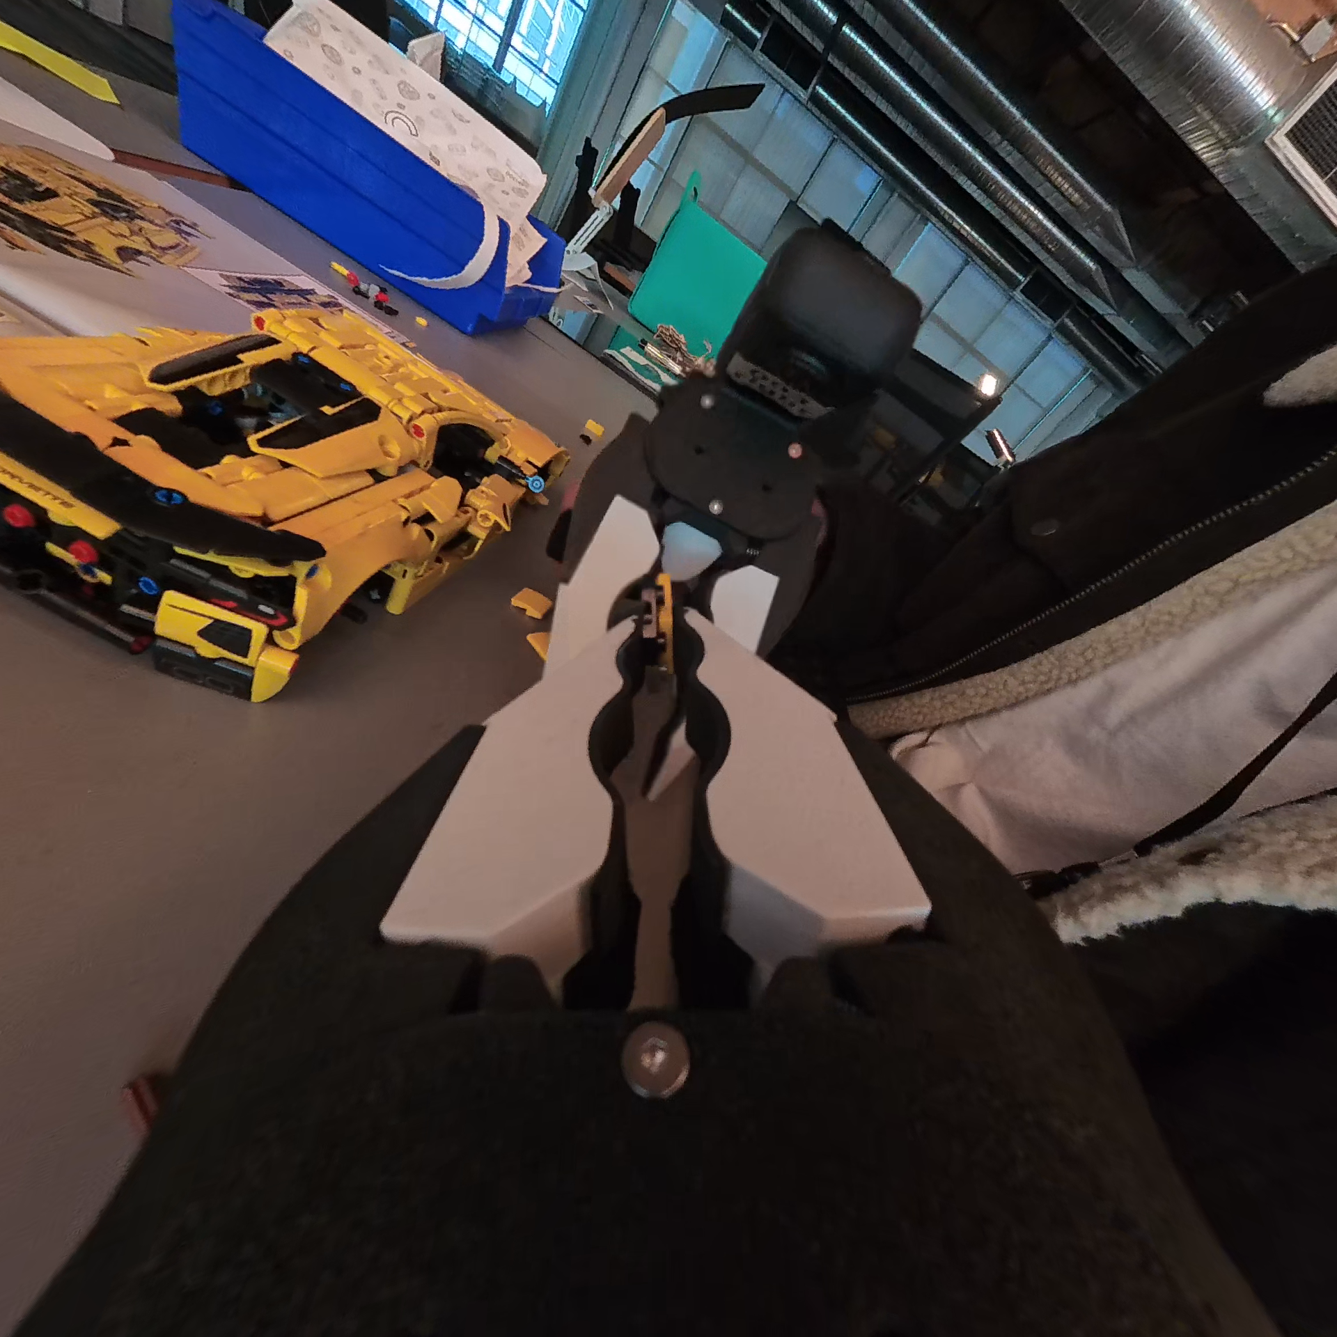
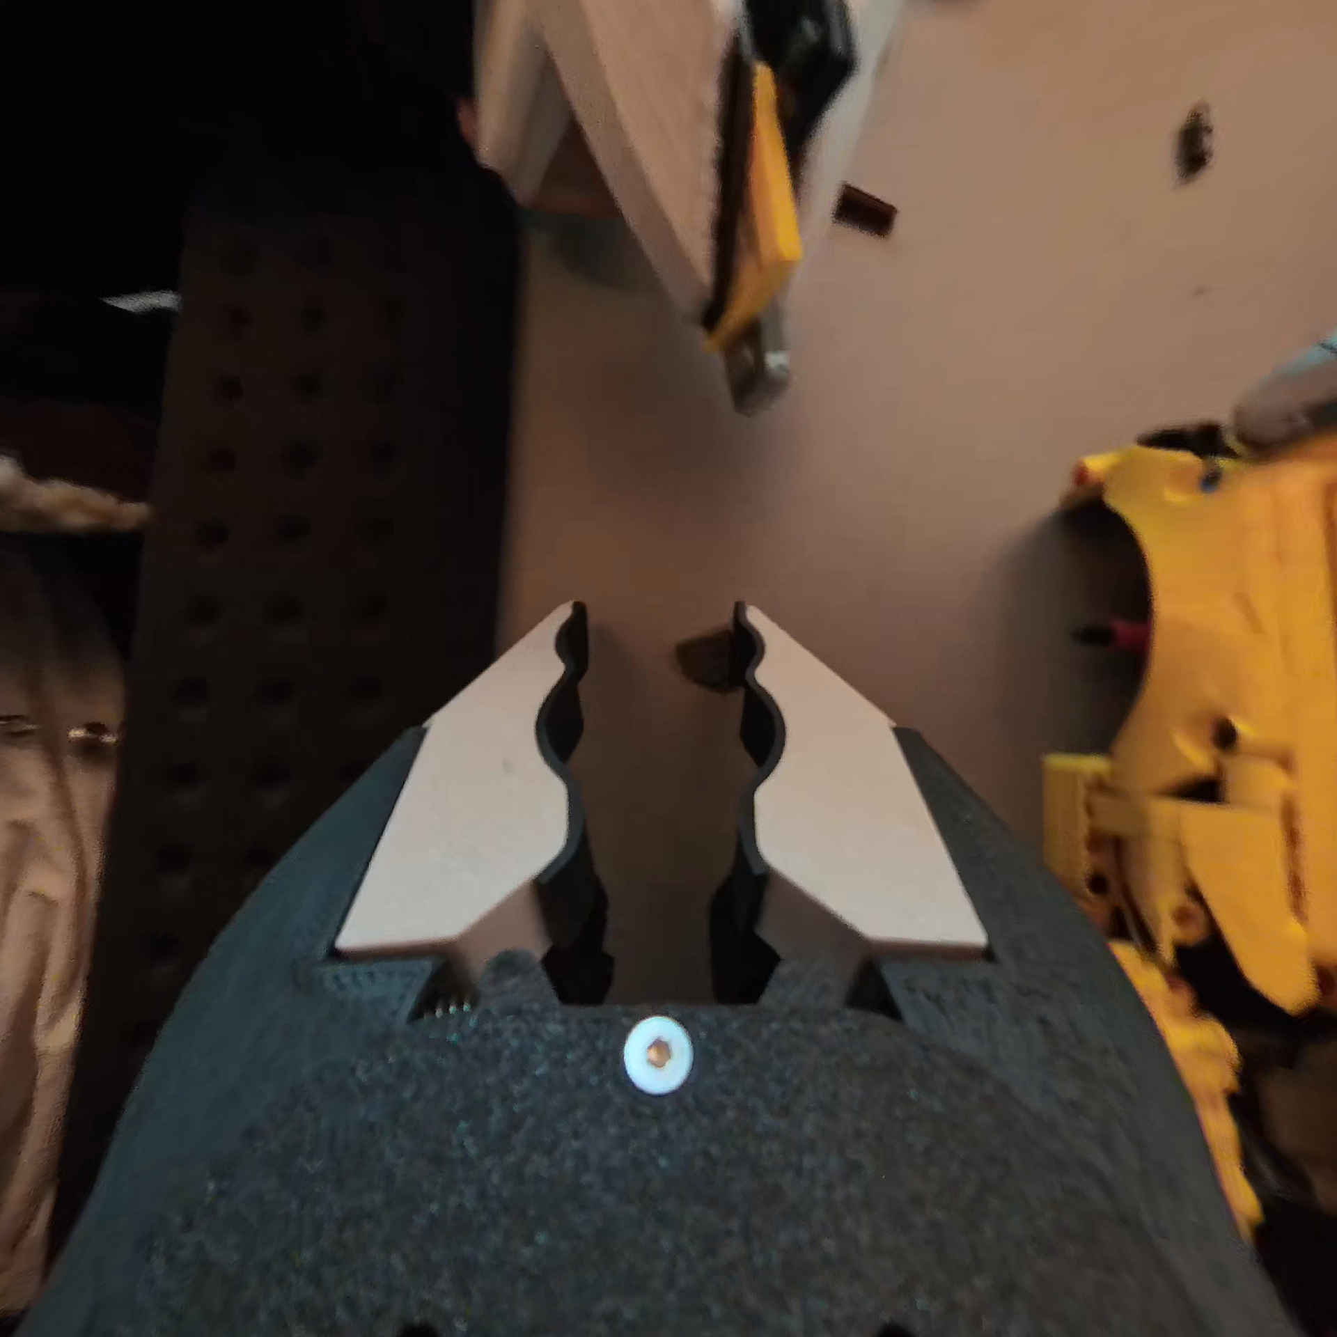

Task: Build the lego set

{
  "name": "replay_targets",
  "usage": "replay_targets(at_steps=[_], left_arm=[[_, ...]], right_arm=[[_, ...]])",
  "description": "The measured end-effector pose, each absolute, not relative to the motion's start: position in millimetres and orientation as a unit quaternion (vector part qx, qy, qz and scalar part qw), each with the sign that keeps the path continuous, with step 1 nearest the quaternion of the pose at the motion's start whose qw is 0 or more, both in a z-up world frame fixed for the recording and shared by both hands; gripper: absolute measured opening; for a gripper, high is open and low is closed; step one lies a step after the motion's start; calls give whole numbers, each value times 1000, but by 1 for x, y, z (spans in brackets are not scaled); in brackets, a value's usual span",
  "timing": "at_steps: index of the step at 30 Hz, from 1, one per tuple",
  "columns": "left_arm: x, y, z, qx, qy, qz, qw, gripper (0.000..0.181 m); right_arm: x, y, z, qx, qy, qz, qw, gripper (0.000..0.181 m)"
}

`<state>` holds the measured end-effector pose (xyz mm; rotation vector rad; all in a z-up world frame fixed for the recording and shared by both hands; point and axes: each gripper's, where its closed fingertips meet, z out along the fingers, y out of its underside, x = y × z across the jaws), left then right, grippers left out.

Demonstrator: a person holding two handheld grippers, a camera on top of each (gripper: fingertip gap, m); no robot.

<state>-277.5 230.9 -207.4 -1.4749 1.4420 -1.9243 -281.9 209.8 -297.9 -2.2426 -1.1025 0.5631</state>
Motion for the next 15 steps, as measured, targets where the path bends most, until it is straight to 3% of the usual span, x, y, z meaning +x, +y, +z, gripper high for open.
replay_targets(at_steps=[4, 9, 15], left_arm=[[-279, 235, -205, -516, 494, -680, 165, 5], [-278, 233, -207, -517, 498, -678, 157, 6], [-279, 235, -205, -517, 491, -682, 163, 5]], right_arm=[[-273, 208, -291, -843, -402, 196, 300, 32], [-256, 197, -300, -875, -369, 157, 270, 32], [-283, 213, -301, -844, -407, 170, 305, 36]])
